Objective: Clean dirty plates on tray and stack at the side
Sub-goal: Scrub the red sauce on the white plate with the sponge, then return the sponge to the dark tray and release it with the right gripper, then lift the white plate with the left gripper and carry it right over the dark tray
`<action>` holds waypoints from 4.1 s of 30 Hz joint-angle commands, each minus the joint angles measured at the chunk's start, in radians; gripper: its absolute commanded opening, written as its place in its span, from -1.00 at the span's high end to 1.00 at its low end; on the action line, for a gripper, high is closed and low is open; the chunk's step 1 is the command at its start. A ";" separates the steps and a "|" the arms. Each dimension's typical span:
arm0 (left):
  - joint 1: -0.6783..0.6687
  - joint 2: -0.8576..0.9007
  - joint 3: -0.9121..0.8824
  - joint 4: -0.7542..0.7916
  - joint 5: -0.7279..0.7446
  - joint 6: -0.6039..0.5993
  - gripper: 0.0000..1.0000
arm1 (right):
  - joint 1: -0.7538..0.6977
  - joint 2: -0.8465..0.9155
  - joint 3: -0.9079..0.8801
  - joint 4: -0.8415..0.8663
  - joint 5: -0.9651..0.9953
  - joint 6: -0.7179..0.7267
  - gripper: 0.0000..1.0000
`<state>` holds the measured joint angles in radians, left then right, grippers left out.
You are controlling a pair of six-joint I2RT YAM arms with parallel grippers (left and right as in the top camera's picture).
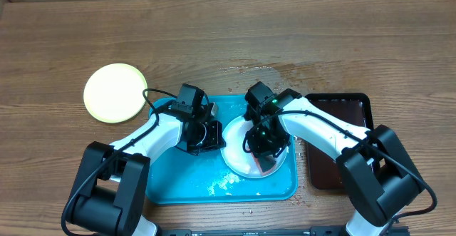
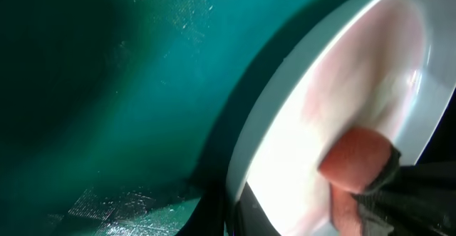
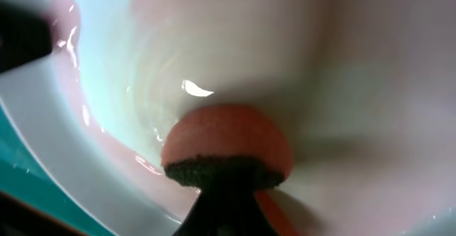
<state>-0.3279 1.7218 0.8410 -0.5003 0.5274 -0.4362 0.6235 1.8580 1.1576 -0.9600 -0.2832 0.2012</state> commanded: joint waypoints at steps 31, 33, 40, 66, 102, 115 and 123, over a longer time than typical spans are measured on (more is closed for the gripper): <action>0.002 0.011 0.000 0.000 0.013 -0.059 0.92 | -0.062 0.006 0.372 -0.181 0.177 0.306 0.92; 0.002 0.011 0.000 0.000 0.013 -0.059 0.91 | -0.068 0.006 0.409 -0.229 0.178 0.306 0.92; 0.002 0.011 0.000 0.000 0.016 -0.059 0.92 | -0.189 0.005 0.498 -0.412 0.299 0.356 0.92; 0.002 0.011 0.000 -0.011 0.017 -0.058 0.91 | -0.581 0.005 0.060 -0.216 0.327 0.359 0.77; -0.200 0.011 0.441 -0.351 -0.287 0.033 0.92 | -0.635 -0.243 0.959 -0.615 0.352 0.179 -1.00; -0.341 0.020 0.700 -0.400 -0.421 0.056 0.92 | -1.034 -0.243 0.977 -0.614 -0.112 0.048 -1.00; -0.428 0.197 0.954 -0.484 -0.494 0.090 0.92 | -1.062 -0.244 0.977 -0.633 -0.131 0.033 -1.00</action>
<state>-0.7399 1.8343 1.6928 -0.9642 0.0734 -0.3813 -0.4381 1.6150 2.1025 -1.5913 -0.3710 0.2588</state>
